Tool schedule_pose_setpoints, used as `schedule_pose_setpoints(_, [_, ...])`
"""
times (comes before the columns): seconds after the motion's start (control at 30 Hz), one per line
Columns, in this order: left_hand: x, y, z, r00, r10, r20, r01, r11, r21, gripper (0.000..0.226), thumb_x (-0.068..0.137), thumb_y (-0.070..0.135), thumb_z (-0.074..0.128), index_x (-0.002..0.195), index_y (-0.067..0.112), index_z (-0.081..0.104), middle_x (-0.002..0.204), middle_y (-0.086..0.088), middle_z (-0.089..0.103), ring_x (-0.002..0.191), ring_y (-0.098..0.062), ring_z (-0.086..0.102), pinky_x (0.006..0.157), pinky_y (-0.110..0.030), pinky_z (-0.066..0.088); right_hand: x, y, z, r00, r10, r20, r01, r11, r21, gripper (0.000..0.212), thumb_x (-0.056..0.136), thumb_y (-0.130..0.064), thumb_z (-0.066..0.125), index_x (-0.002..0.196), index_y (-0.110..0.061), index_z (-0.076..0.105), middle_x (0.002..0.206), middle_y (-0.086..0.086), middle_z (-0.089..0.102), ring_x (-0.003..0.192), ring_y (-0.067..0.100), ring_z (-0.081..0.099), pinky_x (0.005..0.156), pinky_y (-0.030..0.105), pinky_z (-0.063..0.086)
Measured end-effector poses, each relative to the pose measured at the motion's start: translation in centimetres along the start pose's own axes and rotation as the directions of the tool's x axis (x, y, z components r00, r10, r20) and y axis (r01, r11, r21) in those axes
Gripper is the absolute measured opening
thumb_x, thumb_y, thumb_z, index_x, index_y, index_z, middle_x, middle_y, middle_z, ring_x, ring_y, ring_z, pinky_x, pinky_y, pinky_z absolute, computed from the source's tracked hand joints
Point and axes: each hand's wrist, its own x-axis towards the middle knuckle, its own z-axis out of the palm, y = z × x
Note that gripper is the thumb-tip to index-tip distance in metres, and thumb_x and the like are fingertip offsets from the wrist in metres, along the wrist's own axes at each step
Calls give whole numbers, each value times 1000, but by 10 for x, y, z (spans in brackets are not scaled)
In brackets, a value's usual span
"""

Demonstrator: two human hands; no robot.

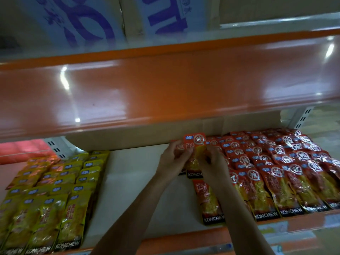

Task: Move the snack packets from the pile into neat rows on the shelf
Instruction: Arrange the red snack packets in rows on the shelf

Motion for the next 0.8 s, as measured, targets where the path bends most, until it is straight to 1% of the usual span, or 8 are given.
schedule_pose_setpoints(0.1, [-5,-3,-1,999,-26,18,28,994,-102,53,82,27,75,130,27,53,113,4,68,100,-9,66,86,-31,56,0,-1,7,999,-31,24,33,997,-68,12,93,-13,53,104,-16,58,83,-8,60,71,4,55,57,13,36])
schedule_pose_setpoints(0.17, [-3,-12,-8,995,-72,-73,60,988,-145,48,82,23,74,126,27,55,109,0,70,96,-13,68,86,-37,57,-1,-3,10,999,-36,25,40,990,-138,29,93,-16,55,123,-16,58,110,-3,65,99,12,60,76,21,45])
schedule_pose_setpoints(0.2, [-2,-17,-12,988,-81,-133,66,991,-113,42,83,23,72,122,30,57,106,0,71,94,-13,69,85,-39,57,-2,-4,9,999,-37,19,39,983,-177,37,94,-16,55,131,-16,54,122,-1,61,112,15,56,86,24,45])
schedule_pose_setpoints(0.27, [0,-26,-21,968,-103,-231,105,995,-6,38,85,25,69,120,32,58,106,1,70,94,-12,67,85,-41,57,-3,-4,9,998,-54,10,55,973,-224,43,94,-15,55,137,-15,49,133,1,56,124,17,49,98,28,41])
schedule_pose_setpoints(0.37, [0,-32,-25,945,-154,-288,183,980,77,42,86,25,68,127,23,57,109,-3,69,92,-13,66,84,-38,57,-5,-2,9,997,-68,27,73,962,-262,42,95,-15,53,137,-15,49,136,2,54,127,17,47,94,21,35])
schedule_pose_setpoints(0.5, [-2,-36,-19,966,-128,-225,167,972,164,47,84,31,71,128,19,57,110,-5,70,91,-15,67,84,-36,57,-6,-2,9,997,-69,45,79,957,-279,40,96,-17,52,137,-16,49,137,0,52,127,15,47,91,17,32])
schedule_pose_setpoints(0.63, [-1,-34,-15,982,-63,-177,114,948,297,43,85,37,69,123,19,62,108,-3,71,83,-8,64,71,-16,50,-6,1,6,997,-69,47,79,961,-264,38,96,-16,53,134,-16,51,135,0,54,125,14,48,90,16,33])
schedule_pose_setpoints(0.8, [0,-34,-9,983,-67,-171,144,860,489,41,90,45,60,122,20,63,114,-2,69,98,-15,67,72,-16,43,-6,2,4,998,-51,41,60,964,-260,37,97,-16,52,133,-16,52,135,-1,54,126,13,48,91,16,32])
